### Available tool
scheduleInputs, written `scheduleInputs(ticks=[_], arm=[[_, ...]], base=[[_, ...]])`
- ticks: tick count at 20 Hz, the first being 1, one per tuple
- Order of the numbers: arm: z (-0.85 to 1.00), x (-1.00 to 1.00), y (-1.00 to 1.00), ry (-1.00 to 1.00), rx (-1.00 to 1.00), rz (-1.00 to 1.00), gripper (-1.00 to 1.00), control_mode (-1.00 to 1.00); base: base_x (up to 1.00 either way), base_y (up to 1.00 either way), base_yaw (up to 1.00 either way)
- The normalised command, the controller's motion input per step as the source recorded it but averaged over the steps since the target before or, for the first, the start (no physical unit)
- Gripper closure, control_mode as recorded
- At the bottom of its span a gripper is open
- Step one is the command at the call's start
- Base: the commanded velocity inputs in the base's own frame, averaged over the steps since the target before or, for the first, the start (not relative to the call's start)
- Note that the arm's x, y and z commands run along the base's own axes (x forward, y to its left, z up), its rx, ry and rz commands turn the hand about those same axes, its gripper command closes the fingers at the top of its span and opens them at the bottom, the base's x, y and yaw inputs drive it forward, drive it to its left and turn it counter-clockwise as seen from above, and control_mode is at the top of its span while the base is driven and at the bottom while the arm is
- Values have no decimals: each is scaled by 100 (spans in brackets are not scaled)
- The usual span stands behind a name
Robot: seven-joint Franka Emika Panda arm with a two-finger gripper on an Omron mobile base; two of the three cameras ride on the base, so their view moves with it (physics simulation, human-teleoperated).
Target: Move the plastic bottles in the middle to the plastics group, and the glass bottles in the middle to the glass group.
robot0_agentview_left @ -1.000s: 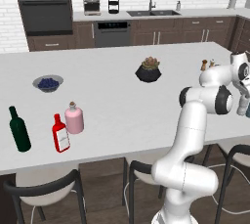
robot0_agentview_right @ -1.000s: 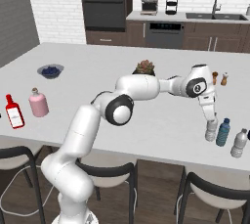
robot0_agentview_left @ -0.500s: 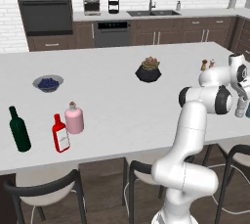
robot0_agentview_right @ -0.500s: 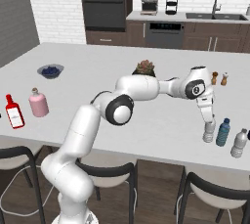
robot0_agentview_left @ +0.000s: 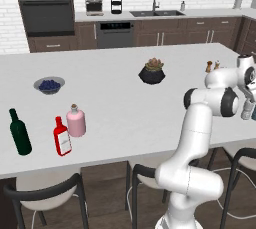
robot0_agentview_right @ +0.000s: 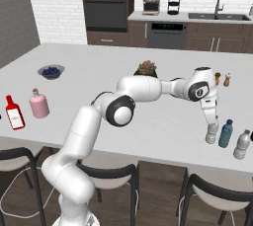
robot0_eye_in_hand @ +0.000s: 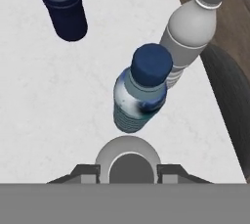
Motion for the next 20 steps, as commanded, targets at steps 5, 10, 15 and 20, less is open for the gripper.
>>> scheduleInputs(ticks=[5, 10, 15, 20], arm=[[0, 0, 0, 0, 0, 0, -100, -100], [0, 0, 0, 0, 0, 0, -100, -100], [0, -2, 0, 0, 0, 0, -100, -100], [2, -7, 0, 0, 0, 0, -100, -100]], base=[[0, 0, 0], [0, 0, 0], [0, 0, 0], [0, 0, 0]])
